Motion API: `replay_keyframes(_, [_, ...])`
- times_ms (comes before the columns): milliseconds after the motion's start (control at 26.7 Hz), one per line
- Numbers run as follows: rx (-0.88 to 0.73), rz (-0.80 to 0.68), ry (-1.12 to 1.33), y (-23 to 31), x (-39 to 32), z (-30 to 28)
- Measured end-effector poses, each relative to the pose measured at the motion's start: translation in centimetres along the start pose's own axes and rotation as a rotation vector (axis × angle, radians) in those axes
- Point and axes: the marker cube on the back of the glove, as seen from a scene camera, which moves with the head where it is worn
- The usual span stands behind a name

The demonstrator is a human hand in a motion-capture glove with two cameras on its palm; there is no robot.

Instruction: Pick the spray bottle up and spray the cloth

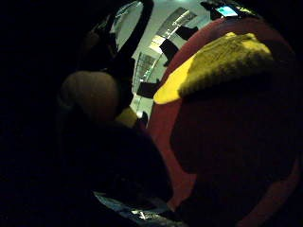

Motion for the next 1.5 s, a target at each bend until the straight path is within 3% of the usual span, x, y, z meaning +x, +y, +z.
replay_keyframes(262, [-0.176, 0.129, -0.135, -0.5, 0.6, 1.0])
replay_keyframes(524, [-0.238, 0.263, -0.221, -0.2, 1.4, 1.2])
replay_keyframes(1496, [-0.109, 0.468, -0.22, -0.2, 1.8, 1.2])
